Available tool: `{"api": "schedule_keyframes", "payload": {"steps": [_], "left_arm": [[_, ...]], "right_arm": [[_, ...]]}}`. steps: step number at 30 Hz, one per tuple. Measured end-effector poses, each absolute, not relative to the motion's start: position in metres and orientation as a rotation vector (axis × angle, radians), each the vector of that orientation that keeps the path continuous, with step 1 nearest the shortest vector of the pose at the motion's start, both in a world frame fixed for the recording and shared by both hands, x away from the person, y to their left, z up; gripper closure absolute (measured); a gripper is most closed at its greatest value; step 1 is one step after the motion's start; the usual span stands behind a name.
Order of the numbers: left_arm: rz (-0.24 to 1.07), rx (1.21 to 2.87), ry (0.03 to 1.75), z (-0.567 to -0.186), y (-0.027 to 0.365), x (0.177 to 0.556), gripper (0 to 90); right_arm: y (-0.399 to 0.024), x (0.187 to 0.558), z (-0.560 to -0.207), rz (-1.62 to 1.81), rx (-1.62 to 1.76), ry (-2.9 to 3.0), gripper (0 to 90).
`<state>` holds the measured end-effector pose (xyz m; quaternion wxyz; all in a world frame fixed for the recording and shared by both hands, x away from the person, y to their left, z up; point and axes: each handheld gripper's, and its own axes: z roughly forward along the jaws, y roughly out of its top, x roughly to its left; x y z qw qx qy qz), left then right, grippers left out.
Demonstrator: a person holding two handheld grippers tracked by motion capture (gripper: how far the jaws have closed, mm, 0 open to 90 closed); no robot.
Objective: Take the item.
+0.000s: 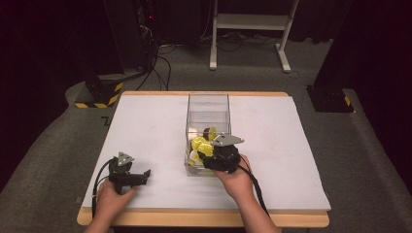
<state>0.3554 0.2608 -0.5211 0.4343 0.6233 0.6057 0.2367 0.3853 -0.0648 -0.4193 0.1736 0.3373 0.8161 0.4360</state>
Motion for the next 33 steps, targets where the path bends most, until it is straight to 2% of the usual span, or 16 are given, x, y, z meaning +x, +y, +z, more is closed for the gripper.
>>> {"api": "schedule_keyframes", "payload": {"steps": [33], "left_arm": [[0.590, 1.544, 1.510, -0.521, 0.260, 0.355, 1.5]], "right_arm": [[-0.072, 0.376, -0.407, 1.324, 0.926, 2.217, 38.3]]}}
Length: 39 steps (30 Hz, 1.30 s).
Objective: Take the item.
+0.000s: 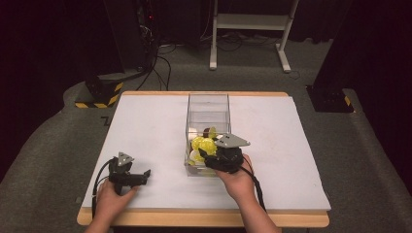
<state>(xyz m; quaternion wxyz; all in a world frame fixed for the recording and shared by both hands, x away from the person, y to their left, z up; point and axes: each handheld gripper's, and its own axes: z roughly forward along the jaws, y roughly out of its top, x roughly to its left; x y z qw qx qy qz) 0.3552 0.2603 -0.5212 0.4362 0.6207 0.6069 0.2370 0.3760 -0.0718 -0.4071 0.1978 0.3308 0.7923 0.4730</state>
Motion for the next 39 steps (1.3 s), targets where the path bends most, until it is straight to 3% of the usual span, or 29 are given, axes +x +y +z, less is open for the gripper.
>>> {"api": "schedule_keyframes", "payload": {"steps": [39], "left_arm": [[0.589, 1.545, 1.510, -0.521, 0.260, 0.355, 1.5]], "right_arm": [[-0.100, 0.374, -0.396, 1.344, 0.983, 2.130, 38.4]]}}
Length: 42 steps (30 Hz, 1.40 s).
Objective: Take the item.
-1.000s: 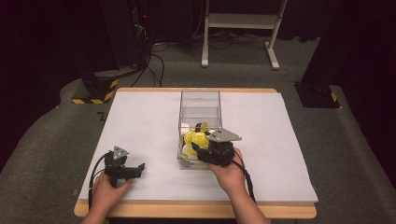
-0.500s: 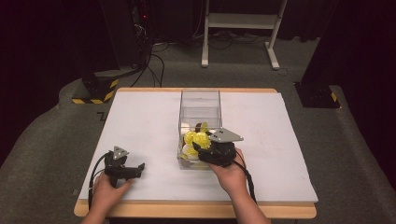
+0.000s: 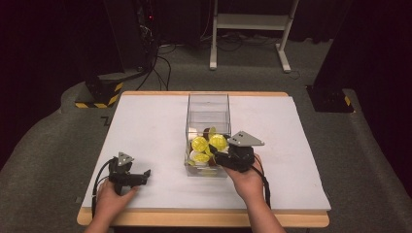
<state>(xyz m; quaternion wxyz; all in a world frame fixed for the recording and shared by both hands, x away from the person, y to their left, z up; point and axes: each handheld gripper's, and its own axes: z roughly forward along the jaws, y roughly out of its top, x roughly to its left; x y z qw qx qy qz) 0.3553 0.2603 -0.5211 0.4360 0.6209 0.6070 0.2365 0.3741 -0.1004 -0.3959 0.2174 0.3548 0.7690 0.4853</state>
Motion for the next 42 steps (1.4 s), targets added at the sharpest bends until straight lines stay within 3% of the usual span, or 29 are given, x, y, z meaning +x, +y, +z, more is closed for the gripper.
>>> {"api": "schedule_keyframes", "payload": {"steps": [42], "left_arm": [[0.588, 1.546, 1.511, -0.521, 0.260, 0.355, 1.5]], "right_arm": [[-0.186, 0.391, -0.399, 1.233, 1.210, 1.931, 38.4]]}}
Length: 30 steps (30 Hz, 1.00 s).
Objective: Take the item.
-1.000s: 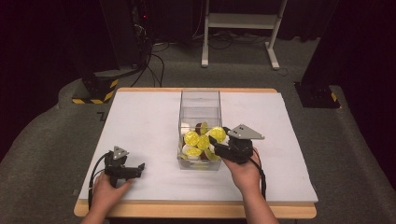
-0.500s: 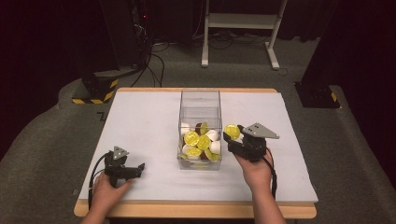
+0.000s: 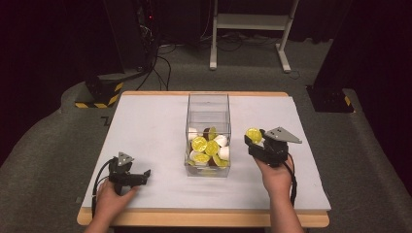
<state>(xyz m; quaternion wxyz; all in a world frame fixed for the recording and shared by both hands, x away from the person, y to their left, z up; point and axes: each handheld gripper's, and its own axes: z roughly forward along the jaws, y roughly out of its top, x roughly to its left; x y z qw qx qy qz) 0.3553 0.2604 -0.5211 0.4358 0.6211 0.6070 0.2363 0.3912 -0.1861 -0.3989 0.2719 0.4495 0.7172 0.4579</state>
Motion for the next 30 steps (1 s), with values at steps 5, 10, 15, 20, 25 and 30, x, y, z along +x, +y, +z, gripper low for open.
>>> {"api": "schedule_keyframes", "payload": {"steps": [5, 10, 15, 20, 25, 30], "left_arm": [[0.588, 1.544, 1.511, -0.521, 0.260, 0.355, 1.5], [0.588, 1.544, 1.511, -0.521, 0.260, 0.355, 1.5], [0.589, 1.545, 1.511, -0.521, 0.260, 0.355, 1.5], [0.589, 1.546, 1.510, -0.521, 0.260, 0.355, 1.5], [0.589, 1.547, 1.510, -0.521, 0.260, 0.355, 1.5], [0.589, 1.548, 1.510, -0.521, 0.260, 0.355, 1.5]], "right_arm": [[-0.192, 0.393, -0.400, 1.223, 1.225, 1.917, 38.4], [-0.196, 0.395, -0.402, 1.216, 1.241, 1.900, 38.4], [-0.199, 0.399, -0.406, 1.211, 1.258, 1.891, 38.4], [-0.203, 0.405, -0.408, 1.194, 1.274, 1.884, 38.4], [-0.208, 0.416, -0.413, 1.172, 1.302, 1.876, 38.4], [-0.210, 0.432, -0.420, 1.126, 1.330, 1.887, 38.4]]}}
